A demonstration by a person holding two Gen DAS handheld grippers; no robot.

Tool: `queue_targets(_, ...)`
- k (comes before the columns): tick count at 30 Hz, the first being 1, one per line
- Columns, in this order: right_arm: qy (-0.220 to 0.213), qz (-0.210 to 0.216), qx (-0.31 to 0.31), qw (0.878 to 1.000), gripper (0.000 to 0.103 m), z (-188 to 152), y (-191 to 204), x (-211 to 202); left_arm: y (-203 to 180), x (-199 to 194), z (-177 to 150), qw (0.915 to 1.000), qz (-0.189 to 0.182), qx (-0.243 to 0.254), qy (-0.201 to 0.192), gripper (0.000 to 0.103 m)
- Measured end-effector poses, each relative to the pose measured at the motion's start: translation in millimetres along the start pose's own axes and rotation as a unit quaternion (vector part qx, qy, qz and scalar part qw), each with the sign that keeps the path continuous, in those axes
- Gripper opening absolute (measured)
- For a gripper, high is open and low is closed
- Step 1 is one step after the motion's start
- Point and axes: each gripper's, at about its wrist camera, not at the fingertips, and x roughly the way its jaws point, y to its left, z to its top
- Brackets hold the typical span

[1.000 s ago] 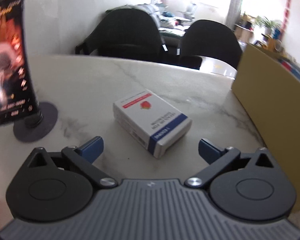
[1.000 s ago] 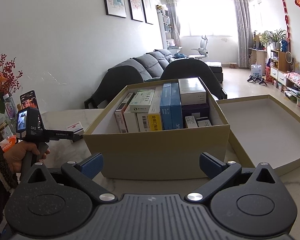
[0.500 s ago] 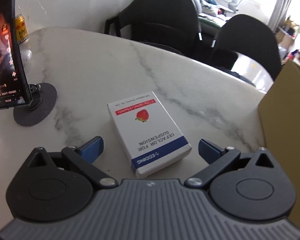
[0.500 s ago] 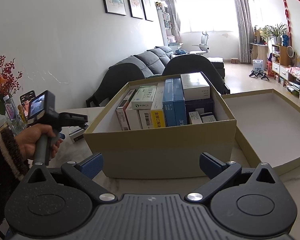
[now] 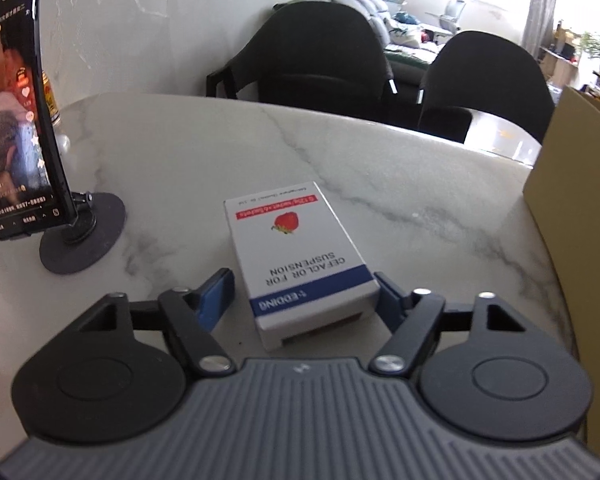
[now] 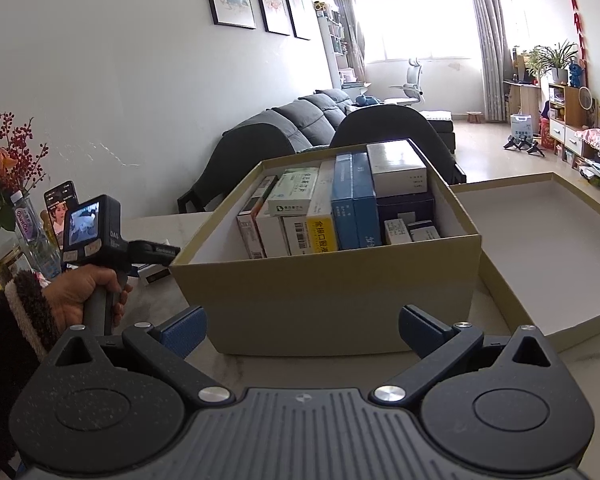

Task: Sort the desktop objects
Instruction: 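Close the left gripper on the strawberry box, then lift the strawberry box off the table with the left gripper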

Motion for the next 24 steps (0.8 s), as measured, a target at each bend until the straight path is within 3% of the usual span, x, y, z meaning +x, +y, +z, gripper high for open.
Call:
queue_targets(8, 0.003, 0.013, -0.002, 1.0, 0.102, -1, 11, 4, 12, -15, -13, 0.9992, -0.032, 0.021, -0.012, 0.062)
queue_targets(24, 0.005, 0.029, 0.004, 1.0, 0.102, -6, 23, 6, 33, -51, -48, 0.9958, -0.089, 0.007, -0.02, 0.062)
